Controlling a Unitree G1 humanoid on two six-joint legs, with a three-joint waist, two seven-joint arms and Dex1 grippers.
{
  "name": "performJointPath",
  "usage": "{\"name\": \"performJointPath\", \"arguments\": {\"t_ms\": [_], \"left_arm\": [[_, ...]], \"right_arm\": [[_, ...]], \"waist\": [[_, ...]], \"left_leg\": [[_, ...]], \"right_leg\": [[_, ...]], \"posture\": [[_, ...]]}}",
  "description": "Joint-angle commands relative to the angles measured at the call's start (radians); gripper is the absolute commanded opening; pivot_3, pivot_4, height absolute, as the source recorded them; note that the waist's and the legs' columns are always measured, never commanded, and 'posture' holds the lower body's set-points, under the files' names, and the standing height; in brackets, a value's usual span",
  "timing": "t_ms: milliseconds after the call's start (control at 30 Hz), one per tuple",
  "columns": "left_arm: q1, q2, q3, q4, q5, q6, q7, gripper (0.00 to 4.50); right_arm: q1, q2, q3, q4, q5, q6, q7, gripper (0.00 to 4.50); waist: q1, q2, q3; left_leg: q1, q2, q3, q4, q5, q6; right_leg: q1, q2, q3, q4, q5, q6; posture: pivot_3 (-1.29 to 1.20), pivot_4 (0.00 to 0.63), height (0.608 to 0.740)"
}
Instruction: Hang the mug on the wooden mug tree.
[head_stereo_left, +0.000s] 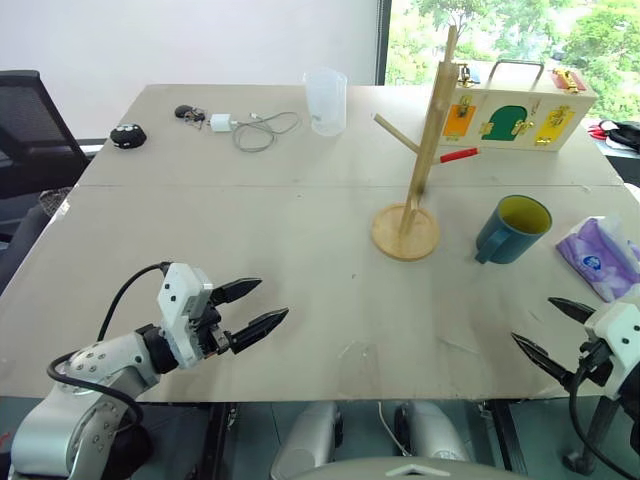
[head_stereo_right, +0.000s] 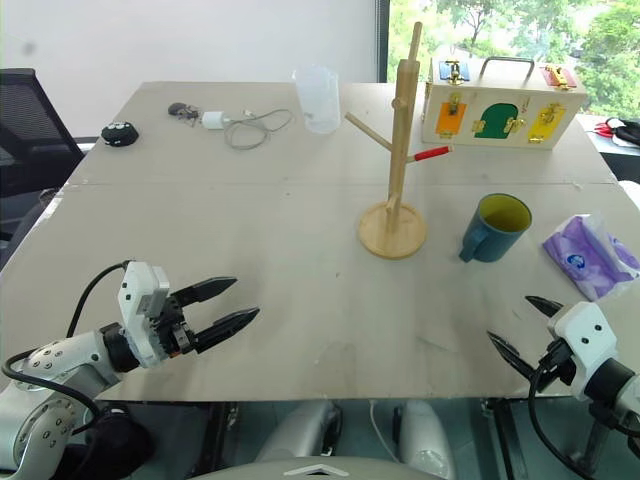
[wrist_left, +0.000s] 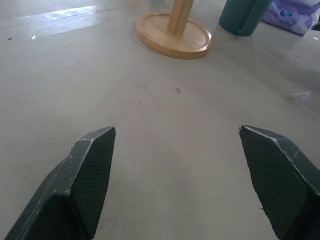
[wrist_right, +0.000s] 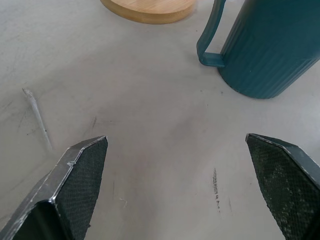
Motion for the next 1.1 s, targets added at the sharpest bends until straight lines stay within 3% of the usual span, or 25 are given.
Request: {"name": "performJointPath", "arguments": {"t_ms": [33,167,233,467,1000,1100], "left_arm": [[-0.030,0.025,0.022,-0.012,-0.042,0.008,-0.015,4.03],[-0.118,0.063,0.014,-0.026,-0.132,0.057,-0.050,4.03],[-0.135,0.085,0.014,-0.044,-0.184,0.085,-0.075,4.28],[-0.159,0.124,-0.041,-0.132,-0.228,0.092,-0.118,4.28],[-0.115,0.107,-0.005,-0.170,-0.244,0.045,-0.071,4.28],[-0.101,0.104,0.007,-0.173,-0.237,0.034,-0.062,4.50]], "right_arm": [[-0.025,0.004,-0.017,-0.024,0.027,0.017,-0.022,4.50],[-0.149,0.021,0.069,-0.042,0.058,0.147,-0.101,4.50],[-0.199,0.032,0.089,-0.037,0.077,0.186,-0.120,4.50],[-0.380,0.072,0.197,0.043,0.076,0.242,-0.162,4.50],[-0.569,0.120,0.289,0.164,0.058,0.258,-0.197,4.50],[-0.602,0.135,0.295,0.204,0.047,0.256,-0.214,3.62]], "waist": [[0.000,0.000,0.000],[-0.001,0.000,0.000],[-0.003,0.001,0.000],[-0.005,0.001,0.001],[-0.003,0.001,0.001],[-0.003,0.001,0.001]], "left_leg": [[0.000,0.000,0.000,0.000,0.000,0.000],[0.000,0.000,-0.001,0.000,0.000,0.000],[0.000,0.000,0.000,0.000,0.000,0.000],[-0.001,0.000,0.000,0.000,0.002,-0.004],[-0.001,0.000,0.000,0.000,0.002,-0.004],[-0.001,0.000,-0.001,0.000,0.002,-0.004]], "right_leg": [[0.000,0.000,0.000,0.000,0.000,0.000],[0.000,0.000,-0.001,0.000,0.000,0.000],[0.000,0.000,0.000,0.000,0.000,0.000],[0.000,0.000,0.000,-0.001,0.000,0.000],[-0.001,0.000,0.000,-0.001,0.000,0.000],[-0.001,0.001,0.000,-0.001,0.000,0.000]], "posture": [[0.00,0.150,0.740],[0.00,0.150,0.740],[0.00,0.150,0.740],[0.00,0.150,0.740],[0.00,0.150,0.740],[0.00,0.150,0.740]]}}
